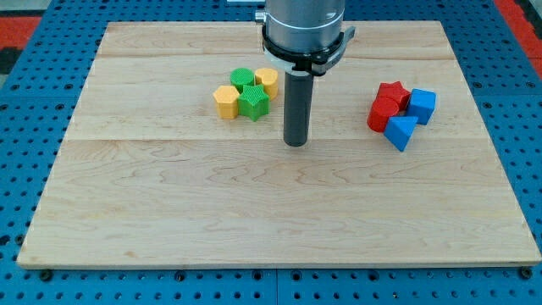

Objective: Move the green star towards the top left corner of the board

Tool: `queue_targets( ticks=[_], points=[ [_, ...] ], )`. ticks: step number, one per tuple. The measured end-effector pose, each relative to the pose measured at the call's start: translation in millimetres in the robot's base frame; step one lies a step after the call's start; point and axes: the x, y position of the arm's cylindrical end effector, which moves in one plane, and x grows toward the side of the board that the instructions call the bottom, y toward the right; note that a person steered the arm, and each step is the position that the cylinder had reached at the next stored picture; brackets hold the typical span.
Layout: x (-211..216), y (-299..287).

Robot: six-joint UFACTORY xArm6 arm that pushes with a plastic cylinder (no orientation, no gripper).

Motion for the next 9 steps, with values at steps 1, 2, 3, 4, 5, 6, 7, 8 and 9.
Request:
queue_targets(
  ticks=[1,2,3,4,5,6,7,8,9],
  points=[
    [1,0],
    [1,2],
    [8,18],
    [10,6],
    [-46,-27],
    [-79,-63],
    [-102,-105],
    [-104,-105],
    [-115,-104]
  ],
)
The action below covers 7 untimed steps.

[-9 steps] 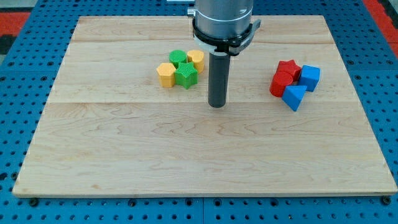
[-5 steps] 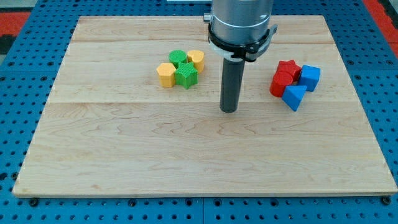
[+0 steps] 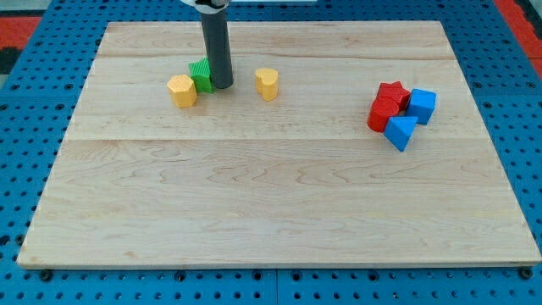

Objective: Move the green star towards the top left corner of the board

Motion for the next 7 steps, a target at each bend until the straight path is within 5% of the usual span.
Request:
queue_targets(
  ticks=[2,4,5,7],
  points=[
    [-14,-14],
    [-34,-94],
    [-1,-56],
    [-16,-158]
  ],
)
